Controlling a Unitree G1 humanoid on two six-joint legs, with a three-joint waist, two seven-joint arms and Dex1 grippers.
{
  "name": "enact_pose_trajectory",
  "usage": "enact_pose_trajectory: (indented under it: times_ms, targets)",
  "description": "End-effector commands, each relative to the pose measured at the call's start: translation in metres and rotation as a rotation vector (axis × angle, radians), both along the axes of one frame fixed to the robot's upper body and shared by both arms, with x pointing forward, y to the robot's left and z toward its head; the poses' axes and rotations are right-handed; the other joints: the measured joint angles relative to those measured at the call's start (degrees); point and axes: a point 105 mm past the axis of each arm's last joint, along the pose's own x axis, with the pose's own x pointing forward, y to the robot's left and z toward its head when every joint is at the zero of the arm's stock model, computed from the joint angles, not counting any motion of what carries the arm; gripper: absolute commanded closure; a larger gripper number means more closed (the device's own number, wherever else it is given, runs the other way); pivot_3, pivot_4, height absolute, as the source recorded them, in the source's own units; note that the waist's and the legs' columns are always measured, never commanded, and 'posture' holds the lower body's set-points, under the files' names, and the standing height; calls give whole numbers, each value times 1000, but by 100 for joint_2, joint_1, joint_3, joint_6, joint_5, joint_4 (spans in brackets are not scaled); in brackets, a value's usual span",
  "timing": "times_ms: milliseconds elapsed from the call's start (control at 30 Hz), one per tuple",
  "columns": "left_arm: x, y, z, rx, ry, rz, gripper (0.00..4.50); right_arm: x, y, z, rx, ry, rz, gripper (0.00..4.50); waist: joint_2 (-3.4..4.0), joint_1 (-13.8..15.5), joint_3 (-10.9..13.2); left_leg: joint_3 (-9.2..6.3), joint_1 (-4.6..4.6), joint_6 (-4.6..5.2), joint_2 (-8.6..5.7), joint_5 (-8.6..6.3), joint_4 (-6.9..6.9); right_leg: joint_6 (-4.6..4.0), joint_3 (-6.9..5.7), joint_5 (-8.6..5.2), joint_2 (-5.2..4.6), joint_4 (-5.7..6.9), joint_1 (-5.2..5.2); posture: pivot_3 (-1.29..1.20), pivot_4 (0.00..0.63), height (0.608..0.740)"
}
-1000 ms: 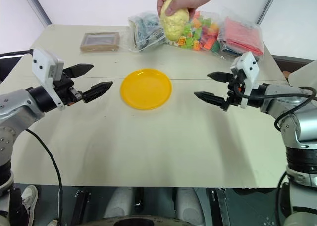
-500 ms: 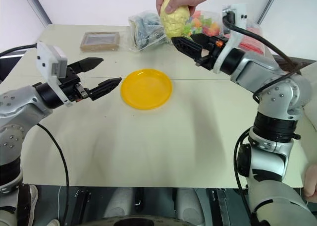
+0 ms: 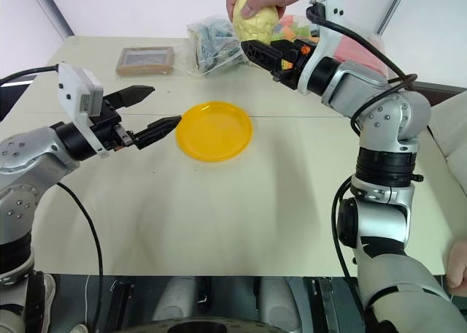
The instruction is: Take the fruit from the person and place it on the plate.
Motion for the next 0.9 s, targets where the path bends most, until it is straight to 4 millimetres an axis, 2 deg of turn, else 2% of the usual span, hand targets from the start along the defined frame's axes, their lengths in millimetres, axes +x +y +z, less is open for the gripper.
enact_pose_trajectory:
  times_ms: [33, 200, 300, 367, 400, 433, 633, 900]
  targets:
    - [-7, -1, 13, 10, -66, -2, 61, -3, 6, 22, 18, -82, 23, 0, 0, -15, 0, 0, 0, 0, 0, 0, -1, 0, 0, 0, 0, 0, 0, 0, 150, 731]
    - [-7, -1, 13, 12, -67, 4, 61, 0, 10, 24, 21, -92, 20, 0, 1, -58, 0, -1, 0, 0, 0, 0, -3, 0, 0, 0, 0, 0, -1, 0, 150, 731]
    - [-7, -1, 11, 17, -64, 4, 0, 2, 11, 23, 22, -89, 15, 907, 1, -61, 1, -1, 0, 0, 0, 0, -4, 0, 0, 0, 0, 0, -2, 0, 150, 731]
    - [-8, -1, 12, 15, -64, 4, 0, 1, 13, 23, 24, -92, 23, 1933, 1, -60, 1, -1, -1, 0, 0, 0, -5, 0, 0, 0, 0, 0, -3, 0, 150, 731]
    - [-8, -1, 12, 13, -64, 4, 0, 0, 14, 24, 25, -93, 31, 2262, 1, -60, 1, 0, -1, 0, 0, 0, -5, 0, 0, 0, 0, 0, -3, 0, 150, 731]
    - [-8, -1, 13, 12, -64, 4, 0, 0, 15, 24, 26, -95, 37, 2390, 1, -62, 1, 0, -1, 0, 0, 0, -5, 0, 0, 0, 0, 0, -3, 0, 150, 731]
    - [-6, 6, 13, -2, -60, 38, 0, -4, 22, 20, 15, -86, 64, 2390, 1, -64, 1, 0, -1, 0, 0, 0, -6, 0, 0, 0, 0, 0, -4, 0, 150, 731]
    - [0, 41, 4, -12, 23, 190, 0, -9, 68, -35, -45, 63, 162, 2390, 2, -85, 1, 1, -2, 0, 6, 0, -13, 0, 1, 0, 2, 1, -11, 0, 150, 731]
